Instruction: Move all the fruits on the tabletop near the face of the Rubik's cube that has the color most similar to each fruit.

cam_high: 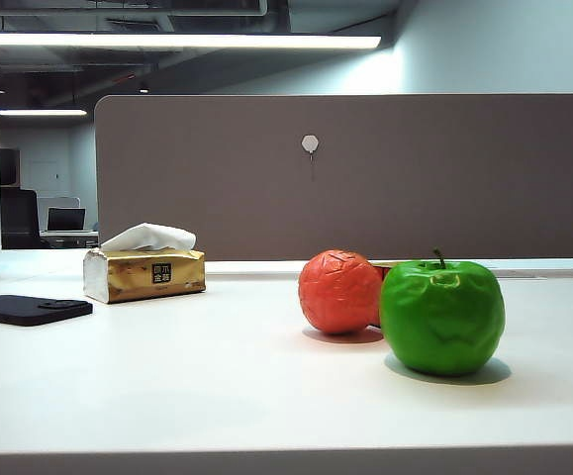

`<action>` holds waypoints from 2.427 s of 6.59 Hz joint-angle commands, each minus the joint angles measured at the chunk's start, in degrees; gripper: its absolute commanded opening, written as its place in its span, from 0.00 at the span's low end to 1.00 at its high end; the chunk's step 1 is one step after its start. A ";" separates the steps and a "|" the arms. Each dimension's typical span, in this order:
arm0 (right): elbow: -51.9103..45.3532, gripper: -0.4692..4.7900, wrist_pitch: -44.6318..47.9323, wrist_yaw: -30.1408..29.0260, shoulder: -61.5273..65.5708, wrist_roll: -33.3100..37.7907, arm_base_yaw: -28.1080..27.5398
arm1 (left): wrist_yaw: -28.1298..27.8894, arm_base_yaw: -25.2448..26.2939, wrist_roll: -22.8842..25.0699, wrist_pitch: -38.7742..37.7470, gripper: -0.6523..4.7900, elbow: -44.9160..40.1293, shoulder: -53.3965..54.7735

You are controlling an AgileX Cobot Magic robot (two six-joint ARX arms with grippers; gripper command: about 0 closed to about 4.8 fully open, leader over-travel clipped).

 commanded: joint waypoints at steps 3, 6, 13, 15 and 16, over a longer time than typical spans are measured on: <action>-0.04 0.09 1.57 -12.92 -0.04 3.32 -6.62 | 5.79 10.99 -2.91 2.27 0.11 0.07 0.07; -0.04 0.09 1.09 -12.94 -0.04 3.34 -6.64 | 21.92 23.56 -4.76 8.96 0.11 0.07 0.09; -0.04 0.09 4.98 -11.32 -0.04 1.20 -6.69 | 21.81 23.56 -9.31 17.22 0.11 0.07 0.07; -0.04 0.09 4.90 -11.43 -0.04 1.38 -6.67 | 20.17 23.56 -9.55 16.98 0.11 0.07 0.07; -0.04 0.09 4.09 -11.41 -0.04 1.38 -6.69 | 20.11 23.56 -9.49 15.89 0.11 0.07 0.07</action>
